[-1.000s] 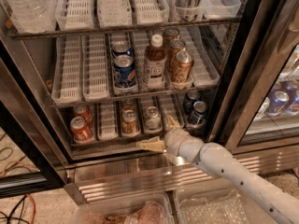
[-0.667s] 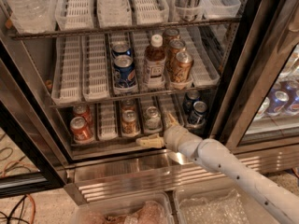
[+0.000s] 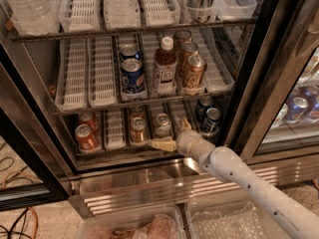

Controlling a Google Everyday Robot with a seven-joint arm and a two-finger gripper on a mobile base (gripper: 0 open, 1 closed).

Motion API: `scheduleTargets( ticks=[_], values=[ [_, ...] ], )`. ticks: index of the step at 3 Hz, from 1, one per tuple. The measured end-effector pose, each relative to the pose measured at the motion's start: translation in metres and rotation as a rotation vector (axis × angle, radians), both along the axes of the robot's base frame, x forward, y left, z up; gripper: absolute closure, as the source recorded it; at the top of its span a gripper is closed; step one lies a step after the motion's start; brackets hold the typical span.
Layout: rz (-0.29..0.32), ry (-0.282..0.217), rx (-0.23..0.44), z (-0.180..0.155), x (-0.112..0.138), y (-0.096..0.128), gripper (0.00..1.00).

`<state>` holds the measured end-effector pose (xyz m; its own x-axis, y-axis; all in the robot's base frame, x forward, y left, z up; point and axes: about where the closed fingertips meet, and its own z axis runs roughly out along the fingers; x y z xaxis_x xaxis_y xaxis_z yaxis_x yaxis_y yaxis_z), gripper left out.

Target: Pick 7up can from bottom shelf of fridge

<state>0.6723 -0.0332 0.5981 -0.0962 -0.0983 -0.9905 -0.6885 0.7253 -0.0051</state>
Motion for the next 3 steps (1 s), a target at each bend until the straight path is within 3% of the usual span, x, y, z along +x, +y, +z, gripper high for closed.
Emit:
scheduleTargets(
  ticks=[2,3],
  values=[
    [-0.021,-0.023,0.056,0.001,0.016,0.005,0.13],
    [-0.004,-0.04,0.06,0.005,0.018,0.012,0.32]
  ],
)
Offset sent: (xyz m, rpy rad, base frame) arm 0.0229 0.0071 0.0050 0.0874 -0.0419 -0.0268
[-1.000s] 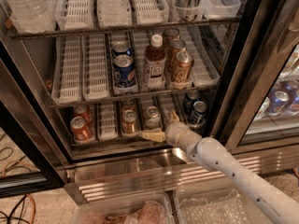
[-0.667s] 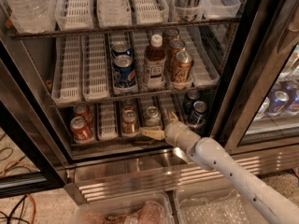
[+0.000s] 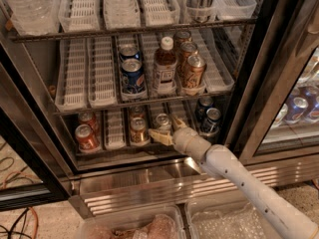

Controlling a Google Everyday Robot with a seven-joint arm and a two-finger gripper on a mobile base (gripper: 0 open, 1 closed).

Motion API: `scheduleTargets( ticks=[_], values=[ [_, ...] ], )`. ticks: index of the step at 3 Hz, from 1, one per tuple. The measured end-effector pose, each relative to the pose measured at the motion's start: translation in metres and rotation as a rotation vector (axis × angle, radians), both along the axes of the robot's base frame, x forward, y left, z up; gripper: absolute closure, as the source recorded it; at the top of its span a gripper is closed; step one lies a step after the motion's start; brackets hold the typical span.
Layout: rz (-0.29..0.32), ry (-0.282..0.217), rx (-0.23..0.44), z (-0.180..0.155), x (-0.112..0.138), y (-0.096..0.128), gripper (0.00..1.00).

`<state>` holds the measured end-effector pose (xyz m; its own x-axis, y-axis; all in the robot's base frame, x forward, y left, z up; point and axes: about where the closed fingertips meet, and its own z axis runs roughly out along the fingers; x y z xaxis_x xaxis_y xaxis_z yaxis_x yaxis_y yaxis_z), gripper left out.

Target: Pick 7up can from bottom shelf of fridge

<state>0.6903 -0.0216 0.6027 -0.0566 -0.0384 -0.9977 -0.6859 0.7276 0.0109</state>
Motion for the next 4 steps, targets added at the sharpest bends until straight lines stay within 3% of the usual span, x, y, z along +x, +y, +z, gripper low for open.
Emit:
scheduleTargets(
  ticks=[3,4],
  values=[
    [0.033,0.002,-0.005,0.002,-0.003,0.008,0.99],
    [0.07,-0.023,-0.032,0.025,-0.01,0.013,1.0]
  ],
)
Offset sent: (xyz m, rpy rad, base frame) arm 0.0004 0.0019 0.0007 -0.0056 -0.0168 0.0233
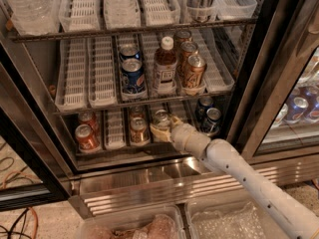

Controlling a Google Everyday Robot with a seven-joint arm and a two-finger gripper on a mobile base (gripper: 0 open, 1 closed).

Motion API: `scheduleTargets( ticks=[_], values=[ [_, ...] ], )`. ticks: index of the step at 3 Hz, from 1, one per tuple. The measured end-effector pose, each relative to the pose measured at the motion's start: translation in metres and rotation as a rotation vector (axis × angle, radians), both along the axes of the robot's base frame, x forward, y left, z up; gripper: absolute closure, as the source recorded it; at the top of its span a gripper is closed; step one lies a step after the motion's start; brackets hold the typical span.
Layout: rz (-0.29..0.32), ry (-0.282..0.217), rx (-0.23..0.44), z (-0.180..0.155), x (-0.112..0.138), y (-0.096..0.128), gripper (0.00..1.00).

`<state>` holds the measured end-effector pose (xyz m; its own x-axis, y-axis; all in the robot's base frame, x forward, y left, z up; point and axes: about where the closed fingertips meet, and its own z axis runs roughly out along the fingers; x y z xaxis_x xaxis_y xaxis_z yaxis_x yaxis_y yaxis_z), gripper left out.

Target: Pick 7up can from bottom shelf of fridge

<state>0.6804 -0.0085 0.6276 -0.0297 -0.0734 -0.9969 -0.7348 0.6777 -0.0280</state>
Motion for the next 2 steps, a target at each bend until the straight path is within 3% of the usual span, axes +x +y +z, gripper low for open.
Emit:
scheduleTargets(
  ticks=[1,2],
  values=[
    [0.054,-0.065,-0.039,0.045,0.003,0.009,1.0],
    [0.141,-0.108,-0.075,0.081,-0.027,0.011,1.0]
  ],
)
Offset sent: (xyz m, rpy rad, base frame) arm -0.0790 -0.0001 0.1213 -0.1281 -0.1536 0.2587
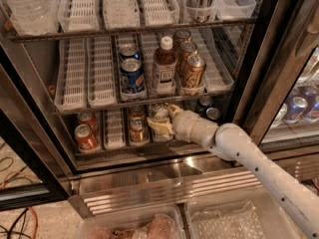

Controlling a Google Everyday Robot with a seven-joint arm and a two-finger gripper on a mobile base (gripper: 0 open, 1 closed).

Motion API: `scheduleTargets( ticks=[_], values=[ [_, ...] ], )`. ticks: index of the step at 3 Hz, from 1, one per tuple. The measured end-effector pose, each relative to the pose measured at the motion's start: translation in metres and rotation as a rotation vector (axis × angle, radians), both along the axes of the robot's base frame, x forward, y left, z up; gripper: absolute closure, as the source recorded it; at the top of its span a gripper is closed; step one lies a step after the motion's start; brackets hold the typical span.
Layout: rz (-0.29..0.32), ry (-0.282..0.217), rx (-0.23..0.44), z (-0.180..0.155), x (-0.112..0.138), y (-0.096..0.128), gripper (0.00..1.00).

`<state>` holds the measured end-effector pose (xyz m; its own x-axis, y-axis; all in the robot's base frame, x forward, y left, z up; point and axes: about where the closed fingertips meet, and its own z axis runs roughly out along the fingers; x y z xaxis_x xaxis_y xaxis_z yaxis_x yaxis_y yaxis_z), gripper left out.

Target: Pick 7up can from bottom shelf of fridge

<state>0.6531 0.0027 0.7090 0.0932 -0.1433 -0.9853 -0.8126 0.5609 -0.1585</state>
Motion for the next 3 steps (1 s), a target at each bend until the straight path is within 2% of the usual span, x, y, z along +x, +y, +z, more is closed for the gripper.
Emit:
scheduleTargets(
  ticks=[1,2,3],
  values=[
    [0.002,-0.001,-0.001,-0.005,-0.001,0.0,1.0],
    [-0.003,0.029,-0.002,0.001,-0.018,-0.01,1.0],
    [0.013,0.093,-0.025,-0.008,-0.06,-0.023,1.0]
  ],
)
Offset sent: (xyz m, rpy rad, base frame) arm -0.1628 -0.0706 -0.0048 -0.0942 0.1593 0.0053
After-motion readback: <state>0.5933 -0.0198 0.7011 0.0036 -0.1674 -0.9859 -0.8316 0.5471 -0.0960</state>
